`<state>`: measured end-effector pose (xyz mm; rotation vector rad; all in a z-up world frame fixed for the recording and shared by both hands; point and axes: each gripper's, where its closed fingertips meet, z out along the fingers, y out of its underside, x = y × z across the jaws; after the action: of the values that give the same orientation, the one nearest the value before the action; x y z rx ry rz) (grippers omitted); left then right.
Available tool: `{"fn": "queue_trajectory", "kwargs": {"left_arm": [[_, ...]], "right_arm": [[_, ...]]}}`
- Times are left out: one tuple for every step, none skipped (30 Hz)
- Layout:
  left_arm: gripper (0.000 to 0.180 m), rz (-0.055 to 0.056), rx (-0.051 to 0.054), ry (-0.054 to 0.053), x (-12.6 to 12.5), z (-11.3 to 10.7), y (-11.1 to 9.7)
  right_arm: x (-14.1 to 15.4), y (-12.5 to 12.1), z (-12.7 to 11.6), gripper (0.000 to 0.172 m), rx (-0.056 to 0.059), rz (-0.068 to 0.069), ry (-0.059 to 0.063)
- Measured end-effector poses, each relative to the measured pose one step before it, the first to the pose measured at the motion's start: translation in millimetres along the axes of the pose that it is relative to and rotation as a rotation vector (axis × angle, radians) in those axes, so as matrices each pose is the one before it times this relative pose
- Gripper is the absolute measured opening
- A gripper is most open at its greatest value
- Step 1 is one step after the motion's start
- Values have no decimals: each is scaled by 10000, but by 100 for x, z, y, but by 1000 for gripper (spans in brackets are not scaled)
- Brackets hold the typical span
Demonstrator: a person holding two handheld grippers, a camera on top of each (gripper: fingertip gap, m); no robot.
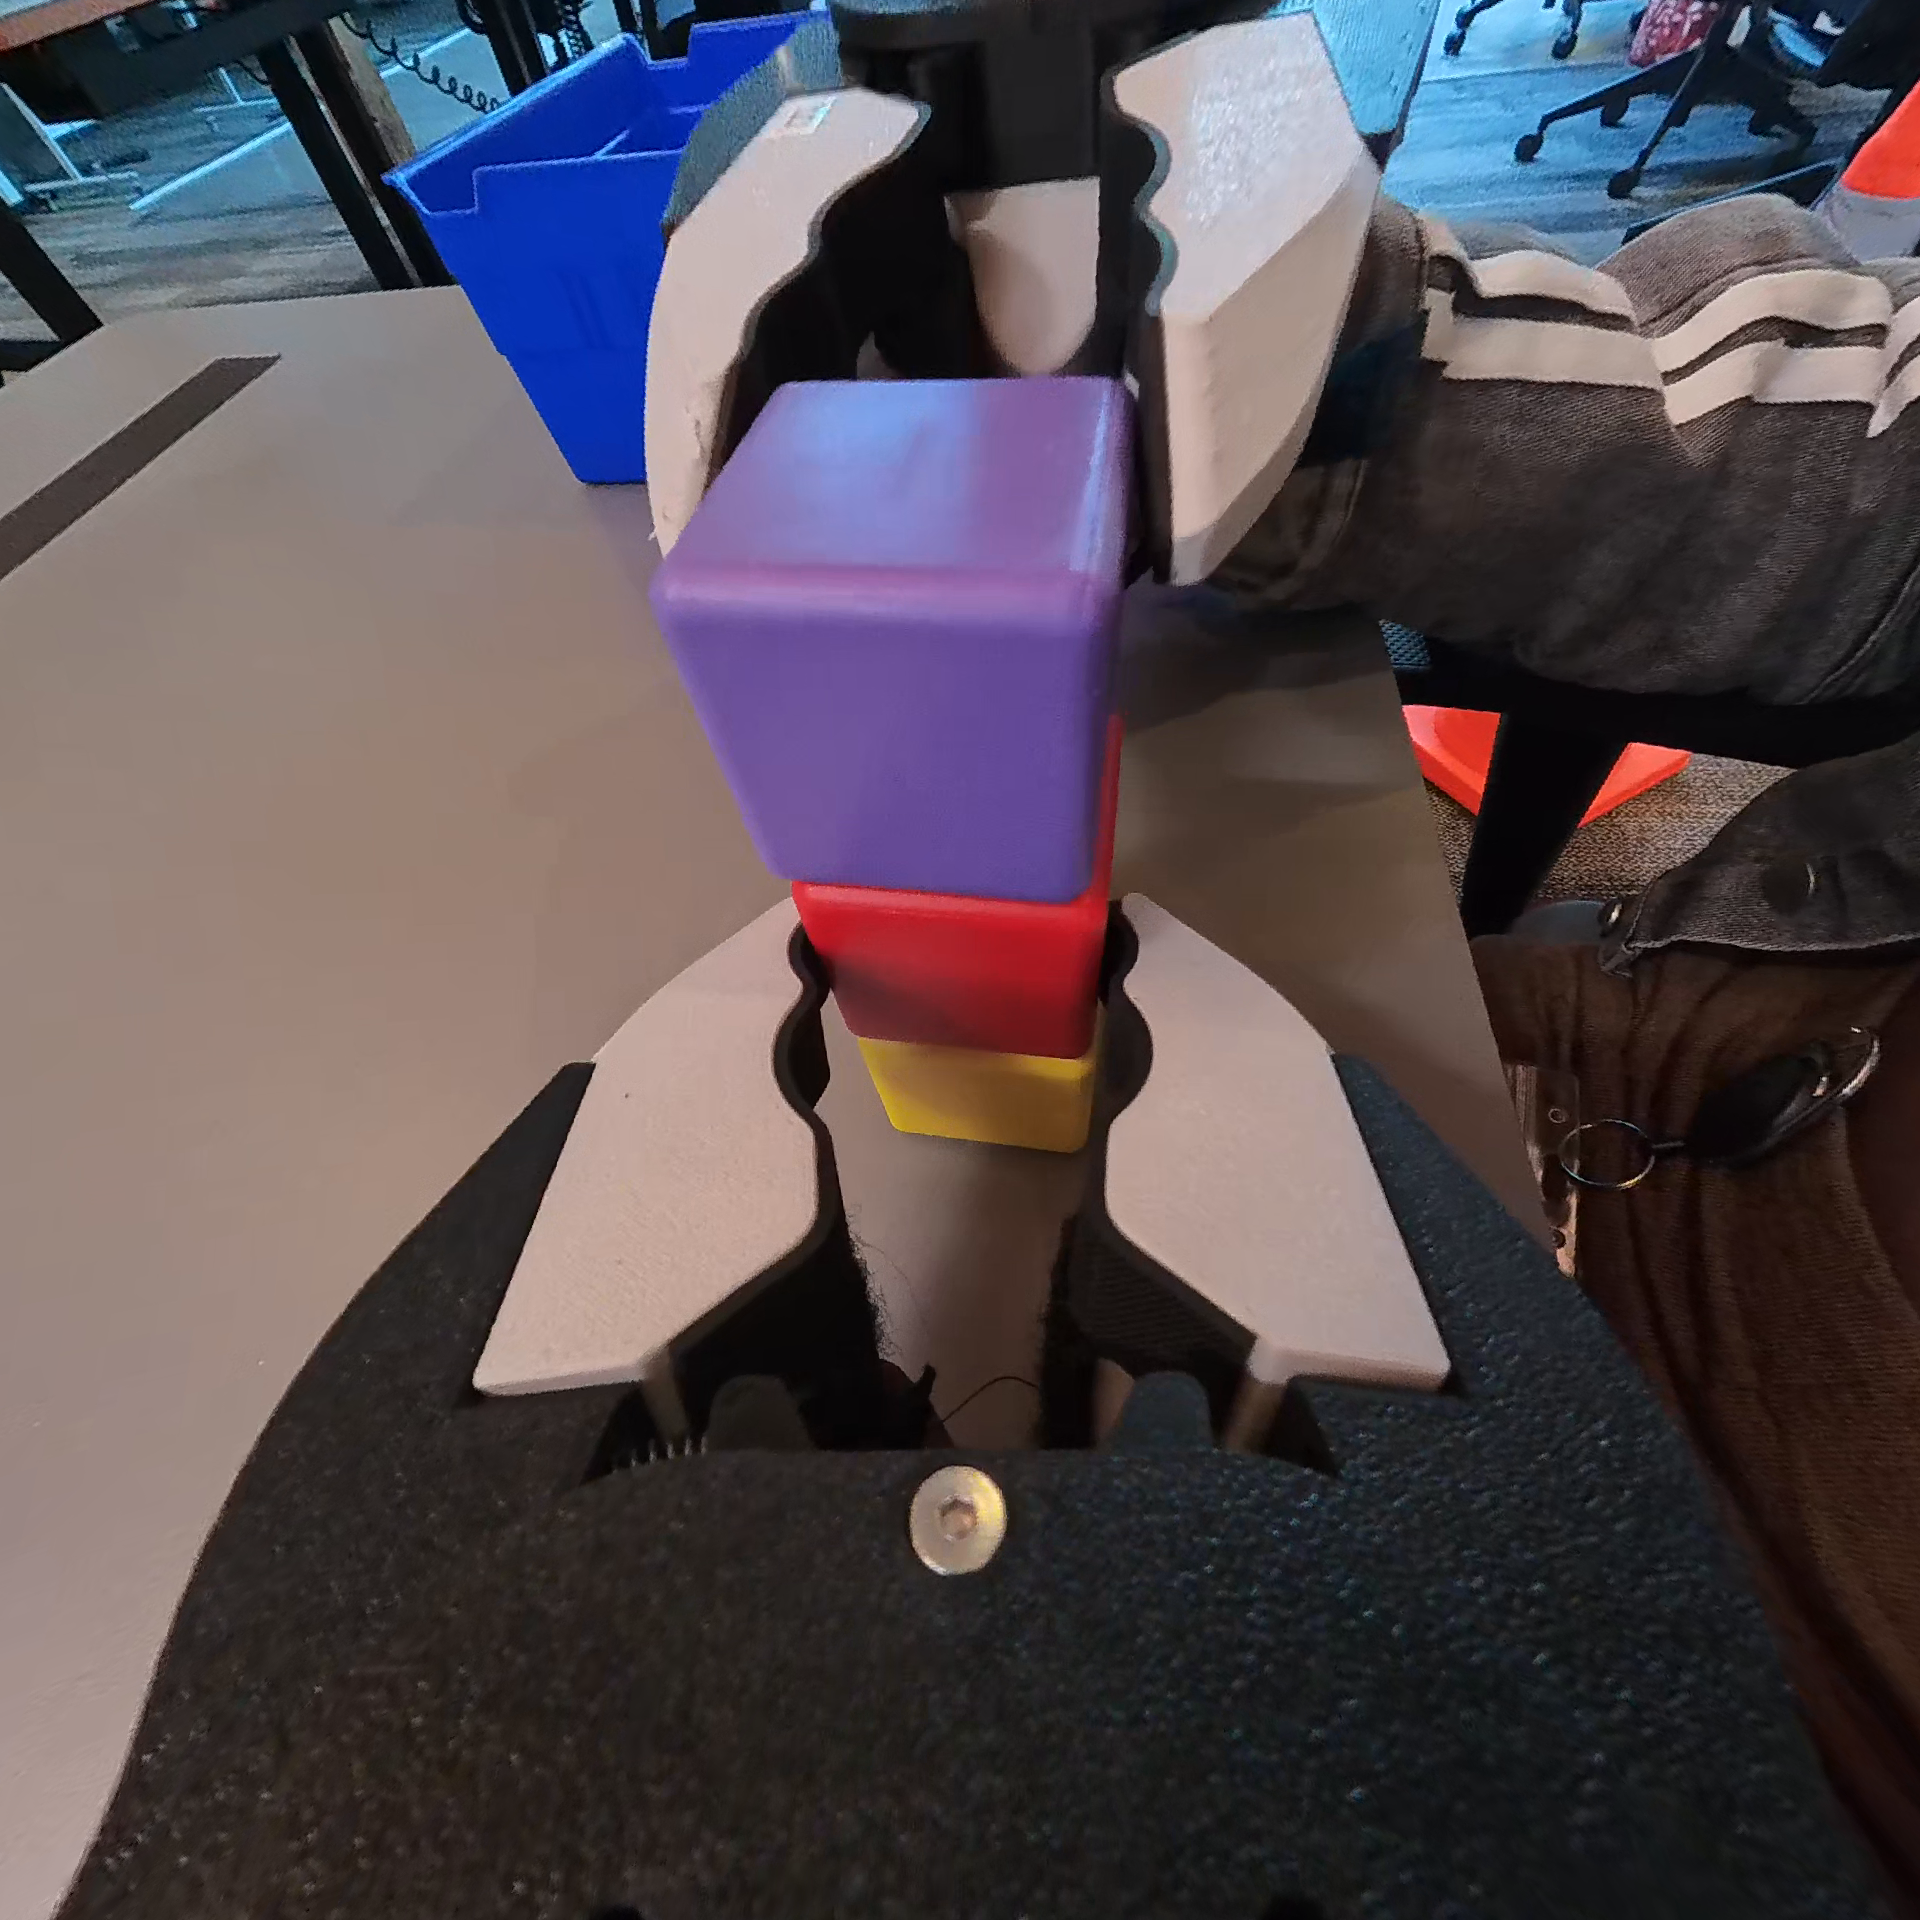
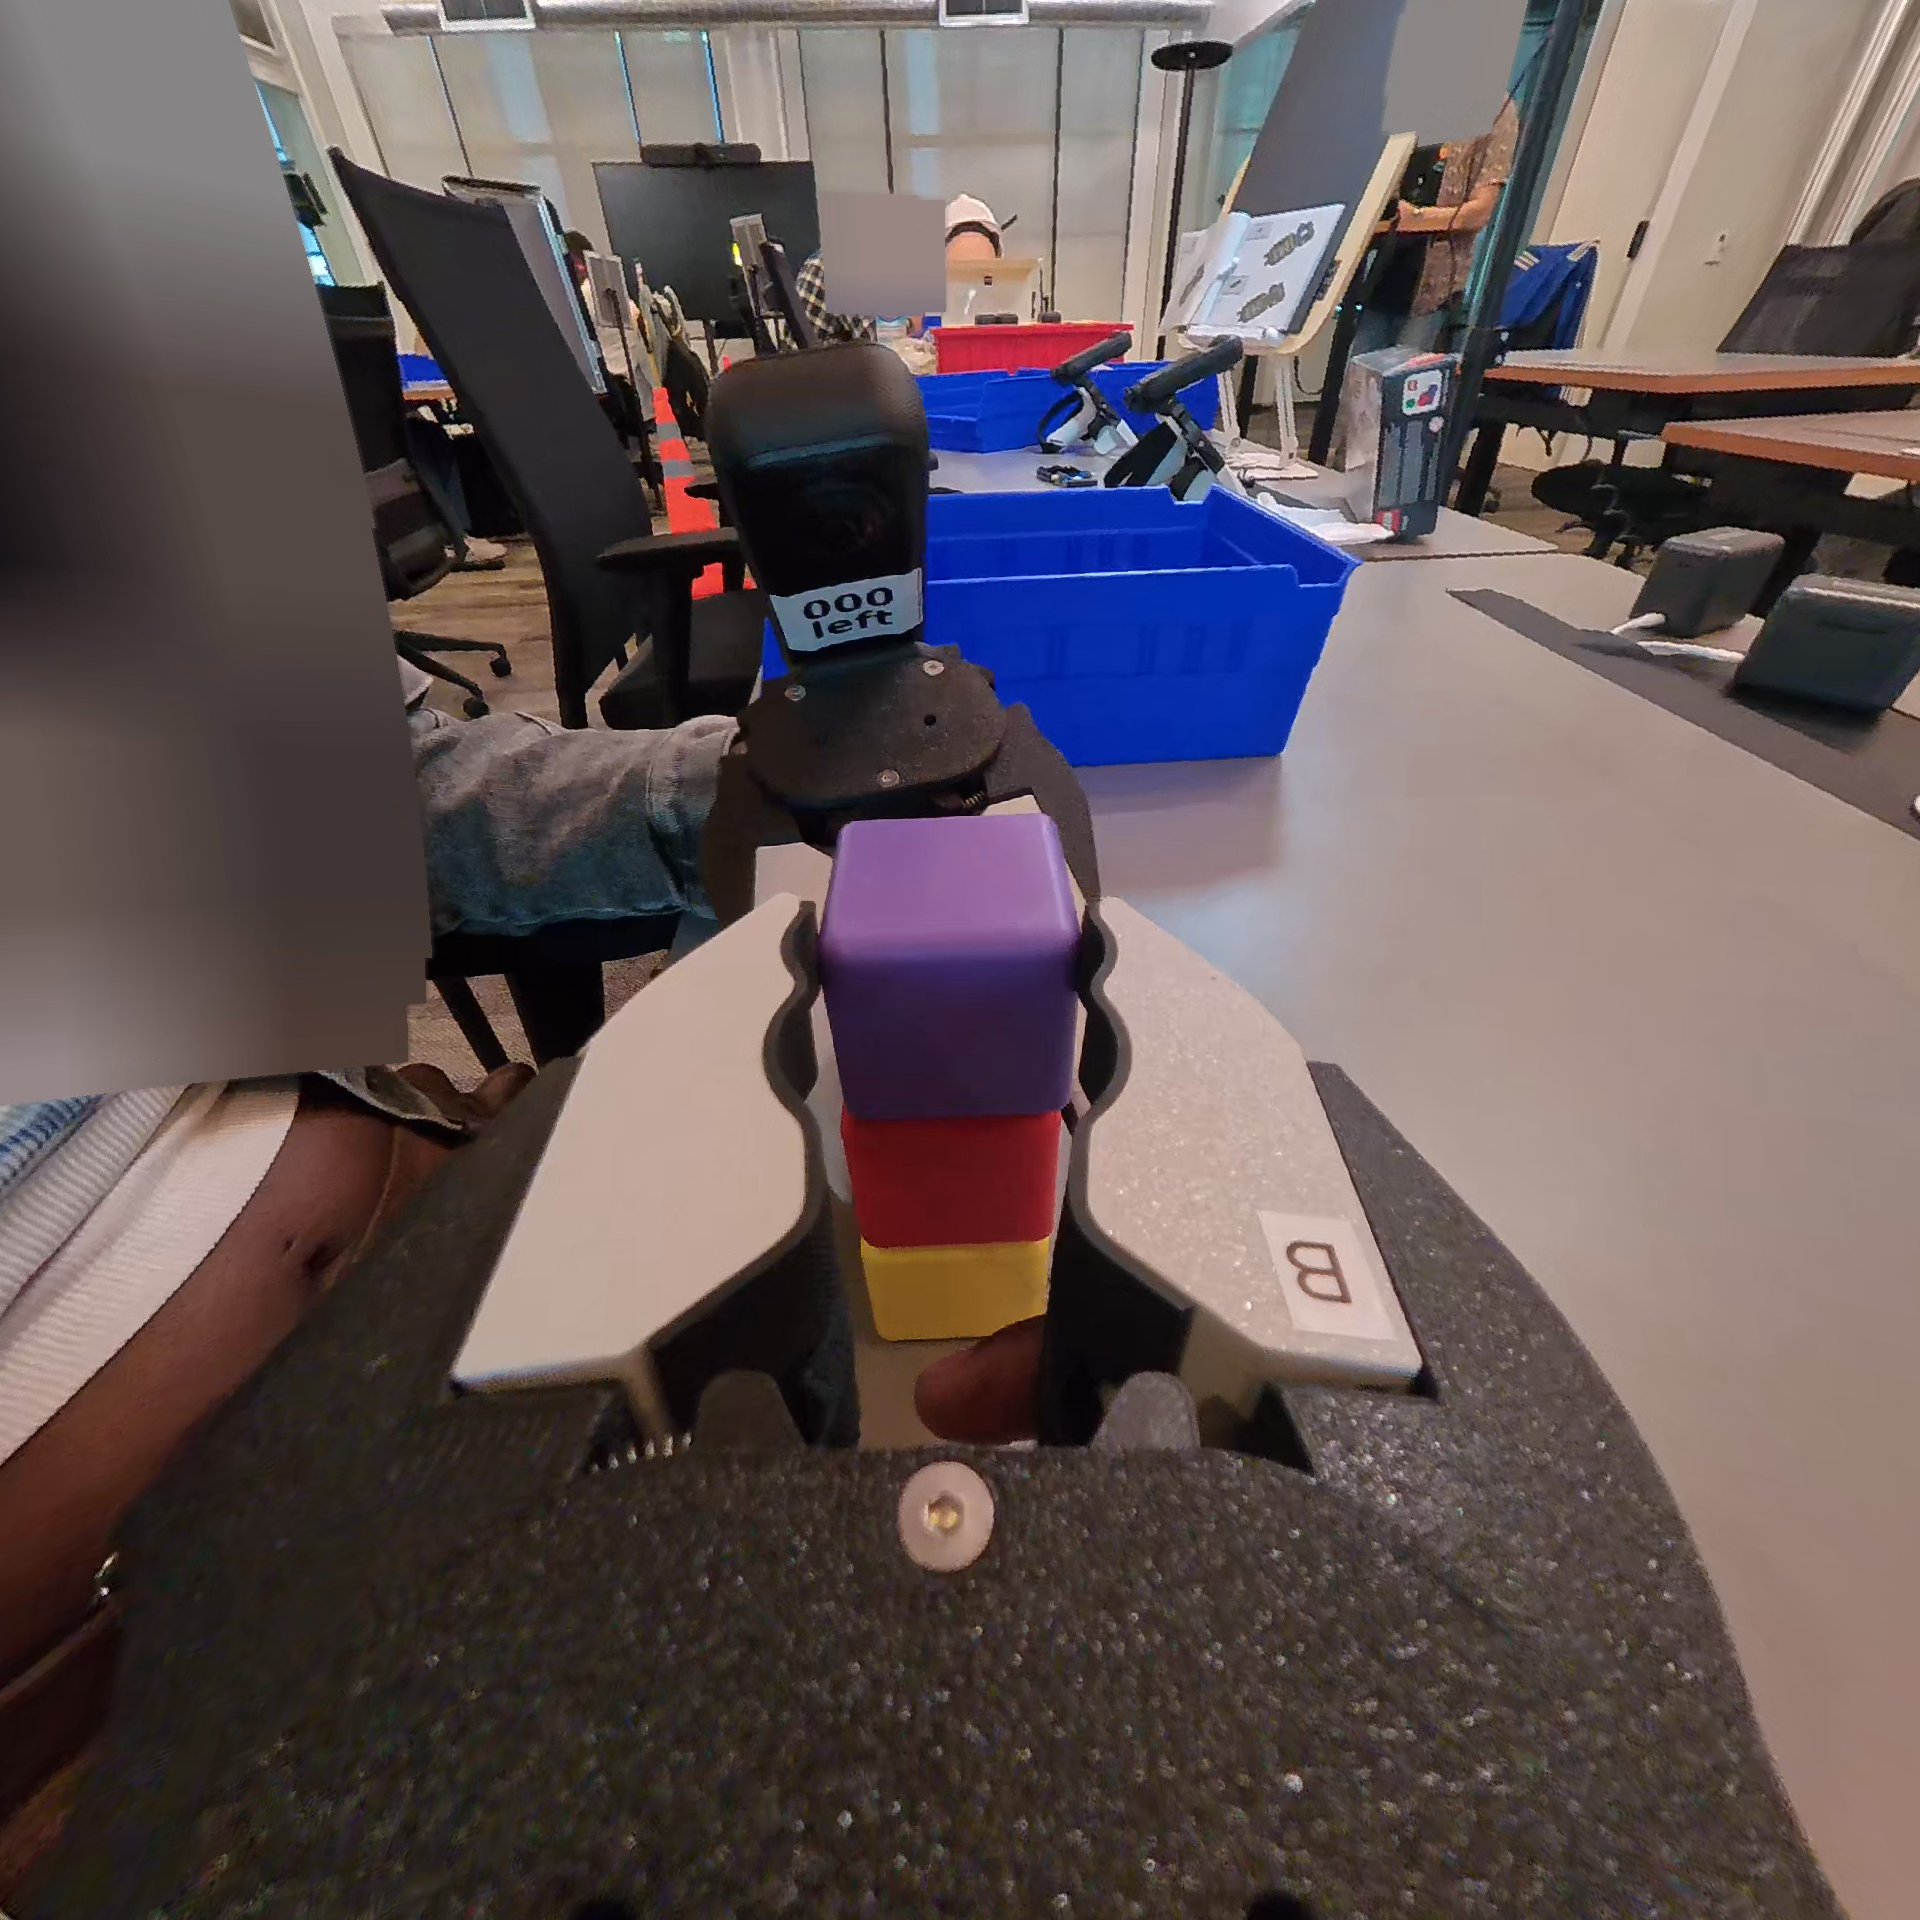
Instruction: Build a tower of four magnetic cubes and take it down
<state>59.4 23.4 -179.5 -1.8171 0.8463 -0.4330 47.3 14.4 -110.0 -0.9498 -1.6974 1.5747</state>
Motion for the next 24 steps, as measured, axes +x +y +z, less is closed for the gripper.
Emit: {"fn": "queue_trajectory", "kwargs": {"left_arm": [[51,77,13,7,24,-5,-18],[50,11,7,5,1,-4,6],[50,-42,-3,29,-3,16,15],[50,-34,-7,37,2,13,19],[50,-23,-1,22,-5,6,3],[50,-5,-1,19,8,10,10],[50,-8,-3,14,10,-2,5],[50,0,0,11,7,10,7],[50,7,2,1,5,-1,9],[50,8,0,-7,-1,0,-2],[51,36,-11,4,22,-24,6],[53,78,-87,28,55,-111,83],[67,23,-81,-86,-85,-256,-31],[74,-83,-58,-89,-141,-478,-213],[82,-164,7,-46,-87,-709,-472],[89,-154,93,-98,-99,-940,-734],[96,-71,193,-161,-74,-1171,-1004],[96,0,231,-304,-133,-1389,-1195],[94,28,165,-555,-451,-1633,-1193],[92,27,93,-730,-787,-1895,-1138],[92,39,115,-775,-1001,-2185,-1176],[88,-28,168,-879,-1379,-2386,-1148],[84,-175,175,-1089,-2022,-2486,-1014],[79,-263,139,-1226,-2619,-2403,-766]], "right_arm": [[-68,-27,-12,48,64,-46,-66],[8,-13,-1,48,81,44,-48],[53,-4,-12,48,64,68,-39],[38,-3,-7,48,40,32,-27],[25,6,3,48,17,7,-18],[21,-6,-6,48,4,1,-7],[18,4,-1,48,12,5,3],[3,4,1,48,29,-2,2],[7,-10,4,48,31,0,-4],[-14,8,-2,48,26,-18,-20],[-23,-43,-19,48,68,-63,-8],[34,-260,-105,56,240,-39,36],[72,-441,-198,65,364,82,25],[153,-520,-286,72,374,191,9],[231,-495,-335,76,341,196,40],[299,-428,-347,78,299,131,102],[335,-322,-308,79,231,68,149],[260,-217,-268,80,172,22,130],[174,-206,-206,80,154,12,86],[132,-209,-156,80,152,34,67],[150,-186,-113,80,138,46,80],[173,-132,-79,80,103,41,94],[156,-42,-43,80,50,37,70],[87,30,-4,79,2,34,38]]}}
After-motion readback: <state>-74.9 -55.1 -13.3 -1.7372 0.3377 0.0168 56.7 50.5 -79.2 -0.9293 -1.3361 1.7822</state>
